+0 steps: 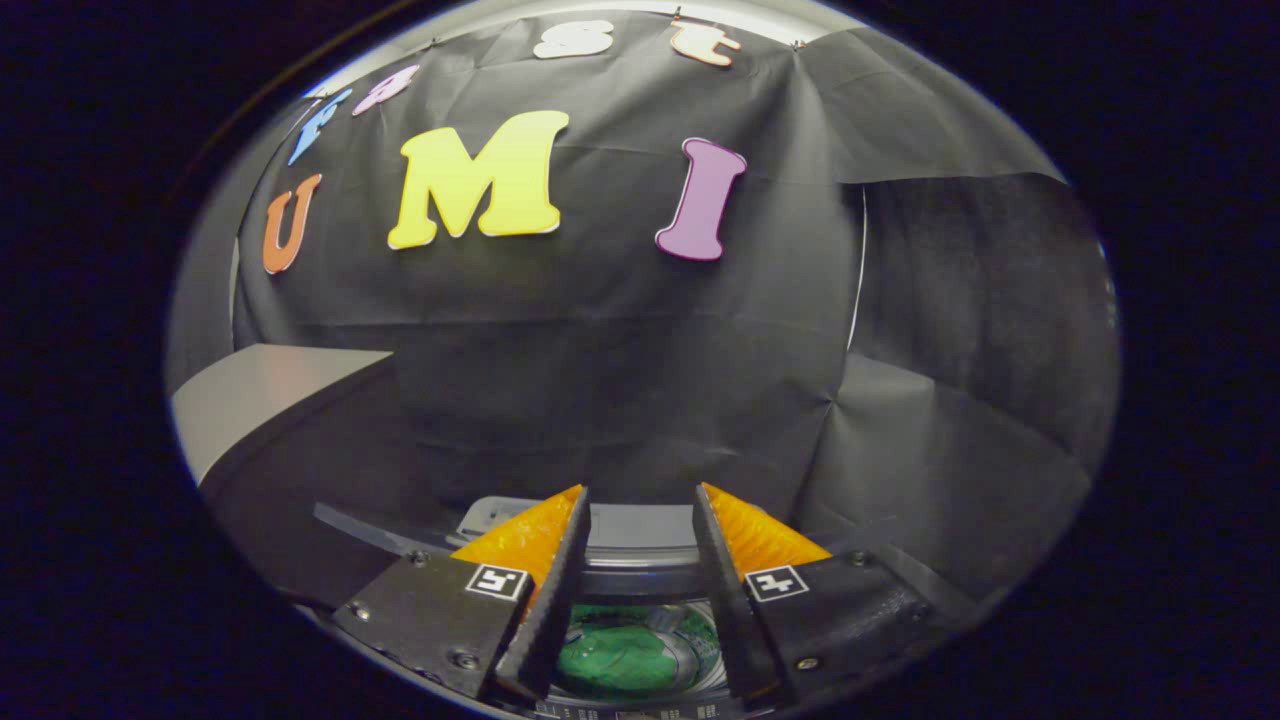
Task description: Put the clothes into the washing machine and then close the washing machine lid.
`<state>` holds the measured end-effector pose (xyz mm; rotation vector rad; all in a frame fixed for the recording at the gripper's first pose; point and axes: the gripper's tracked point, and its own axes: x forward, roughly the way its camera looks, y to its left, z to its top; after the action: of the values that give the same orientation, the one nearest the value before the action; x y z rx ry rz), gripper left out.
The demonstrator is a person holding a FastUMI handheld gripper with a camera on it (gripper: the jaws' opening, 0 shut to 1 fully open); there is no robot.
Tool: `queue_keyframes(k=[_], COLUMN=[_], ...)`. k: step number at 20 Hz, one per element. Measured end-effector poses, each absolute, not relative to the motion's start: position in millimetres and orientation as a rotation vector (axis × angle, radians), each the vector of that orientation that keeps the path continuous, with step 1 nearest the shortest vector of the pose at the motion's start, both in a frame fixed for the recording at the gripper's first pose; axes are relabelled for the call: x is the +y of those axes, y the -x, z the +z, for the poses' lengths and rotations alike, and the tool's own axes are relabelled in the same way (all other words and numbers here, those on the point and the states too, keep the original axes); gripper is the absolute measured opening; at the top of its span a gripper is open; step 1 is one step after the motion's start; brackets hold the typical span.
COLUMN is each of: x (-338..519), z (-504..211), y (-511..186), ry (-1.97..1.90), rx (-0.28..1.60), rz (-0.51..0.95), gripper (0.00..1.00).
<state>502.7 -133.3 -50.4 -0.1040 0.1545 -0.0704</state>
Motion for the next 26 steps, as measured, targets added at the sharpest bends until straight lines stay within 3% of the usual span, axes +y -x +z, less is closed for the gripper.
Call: queue_keyframes(k=[2, 17, 26], x=[-135, -119, -93], z=[-65, -72, -97], y=[-498, -444, -304], ry=[0.103, 0.115, 0.048], rx=[0.192, 0.21, 0.257], rz=[-0.064, 0.031, 0.034], gripper=[0.74, 0.74, 0.79])
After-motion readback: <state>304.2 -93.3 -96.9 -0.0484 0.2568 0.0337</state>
